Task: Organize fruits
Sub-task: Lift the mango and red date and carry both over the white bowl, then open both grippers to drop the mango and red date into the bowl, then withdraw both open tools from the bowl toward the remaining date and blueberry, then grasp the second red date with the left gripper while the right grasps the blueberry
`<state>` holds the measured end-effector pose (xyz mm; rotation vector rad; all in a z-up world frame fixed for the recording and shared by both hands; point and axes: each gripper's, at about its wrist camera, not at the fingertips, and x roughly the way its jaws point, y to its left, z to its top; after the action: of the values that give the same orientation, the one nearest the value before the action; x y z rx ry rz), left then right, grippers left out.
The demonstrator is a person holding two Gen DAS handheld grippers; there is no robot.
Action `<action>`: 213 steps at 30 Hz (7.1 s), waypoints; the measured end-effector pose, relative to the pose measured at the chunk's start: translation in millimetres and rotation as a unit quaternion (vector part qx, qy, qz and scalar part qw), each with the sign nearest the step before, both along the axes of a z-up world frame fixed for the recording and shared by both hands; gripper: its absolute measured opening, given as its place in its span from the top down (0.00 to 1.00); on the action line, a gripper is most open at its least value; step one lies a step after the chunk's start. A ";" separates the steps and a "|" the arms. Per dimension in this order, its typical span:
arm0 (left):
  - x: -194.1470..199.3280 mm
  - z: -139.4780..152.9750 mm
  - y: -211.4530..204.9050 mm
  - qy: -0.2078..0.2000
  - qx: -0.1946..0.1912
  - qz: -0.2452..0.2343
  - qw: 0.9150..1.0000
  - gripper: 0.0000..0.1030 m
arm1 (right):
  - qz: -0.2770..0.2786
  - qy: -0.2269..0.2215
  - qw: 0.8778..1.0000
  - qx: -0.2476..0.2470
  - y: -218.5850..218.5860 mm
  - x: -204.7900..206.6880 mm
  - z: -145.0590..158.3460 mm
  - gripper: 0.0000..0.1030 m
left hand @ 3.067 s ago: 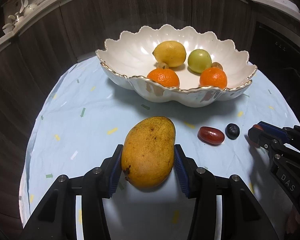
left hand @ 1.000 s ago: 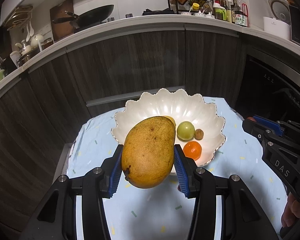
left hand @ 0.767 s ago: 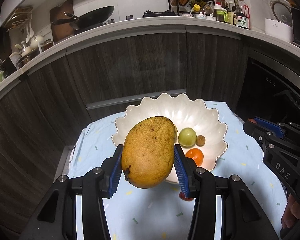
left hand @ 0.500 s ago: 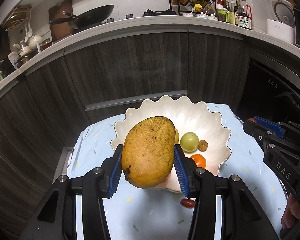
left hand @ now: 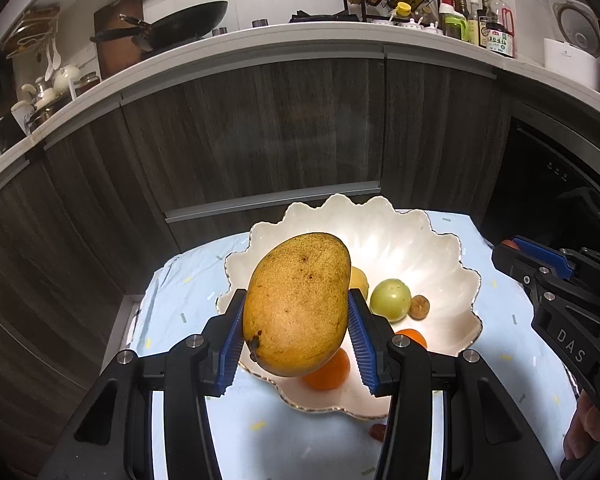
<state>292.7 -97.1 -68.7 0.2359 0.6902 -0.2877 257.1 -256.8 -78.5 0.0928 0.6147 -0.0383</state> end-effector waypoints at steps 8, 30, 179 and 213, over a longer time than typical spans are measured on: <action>19.8 -12.2 0.1 0.008 0.003 0.003 1.000 0.54 | -0.001 0.008 1.000 0.001 -1.3 17.9 -10.5 0.83; 65.4 -39.1 -8.0 0.028 0.006 0.002 1.000 0.54 | 0.000 0.030 1.000 0.001 -4.3 67.8 -35.2 0.83; -60.4 -139.1 -34.6 0.074 0.068 -0.165 0.981 0.57 | 0.261 0.125 0.957 -0.014 39.3 -18.7 -125.5 0.68; -71.7 -131.5 -16.6 0.078 0.051 -0.148 0.985 0.69 | 0.277 0.134 0.951 -0.016 60.0 -26.1 -127.8 0.80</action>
<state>221.1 -113.7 -200.2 0.4189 0.8273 -0.5593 231.0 -196.8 -206.4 -0.1222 0.8945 0.4917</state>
